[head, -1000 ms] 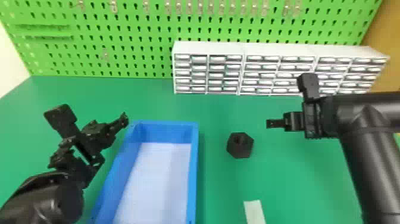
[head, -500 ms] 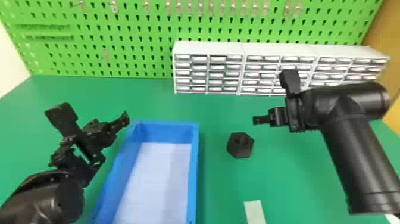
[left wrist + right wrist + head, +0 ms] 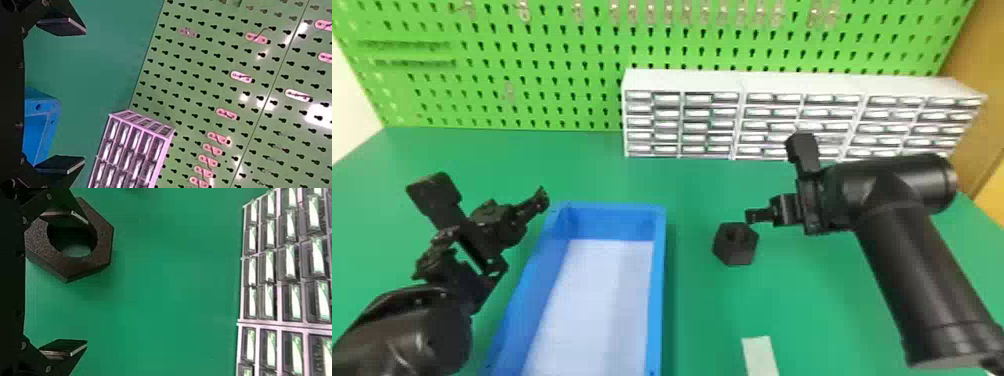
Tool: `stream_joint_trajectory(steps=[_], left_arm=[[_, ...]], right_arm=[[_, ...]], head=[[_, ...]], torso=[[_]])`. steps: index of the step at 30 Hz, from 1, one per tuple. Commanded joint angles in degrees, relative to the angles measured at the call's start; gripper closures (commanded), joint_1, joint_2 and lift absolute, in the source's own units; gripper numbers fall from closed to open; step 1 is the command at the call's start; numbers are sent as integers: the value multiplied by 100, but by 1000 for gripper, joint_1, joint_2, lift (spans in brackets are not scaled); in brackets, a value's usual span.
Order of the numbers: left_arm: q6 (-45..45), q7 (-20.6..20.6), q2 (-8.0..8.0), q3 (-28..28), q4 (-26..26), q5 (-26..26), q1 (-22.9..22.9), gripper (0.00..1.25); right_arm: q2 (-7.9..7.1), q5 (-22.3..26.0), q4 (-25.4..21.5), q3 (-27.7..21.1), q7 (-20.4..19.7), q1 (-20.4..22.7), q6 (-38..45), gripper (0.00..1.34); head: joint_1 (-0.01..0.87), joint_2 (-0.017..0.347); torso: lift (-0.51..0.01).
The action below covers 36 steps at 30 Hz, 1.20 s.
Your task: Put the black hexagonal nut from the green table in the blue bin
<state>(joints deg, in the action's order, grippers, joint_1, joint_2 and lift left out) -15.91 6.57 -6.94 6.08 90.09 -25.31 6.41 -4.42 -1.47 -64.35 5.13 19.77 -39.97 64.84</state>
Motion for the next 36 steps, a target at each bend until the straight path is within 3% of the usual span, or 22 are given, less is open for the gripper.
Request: stream_joint_trajectory(steps=[1,36], left_arm=[[0,2,0,7,0,0,0,127],[0,82,0,24,0,0,35,127]], right_arm=[[11,33,134,14,0,33,-120,211],[20,-55,687,-48,0,68,-771,211]], head=[[666,32],[666,32]], torso=[[-100],[-100]])
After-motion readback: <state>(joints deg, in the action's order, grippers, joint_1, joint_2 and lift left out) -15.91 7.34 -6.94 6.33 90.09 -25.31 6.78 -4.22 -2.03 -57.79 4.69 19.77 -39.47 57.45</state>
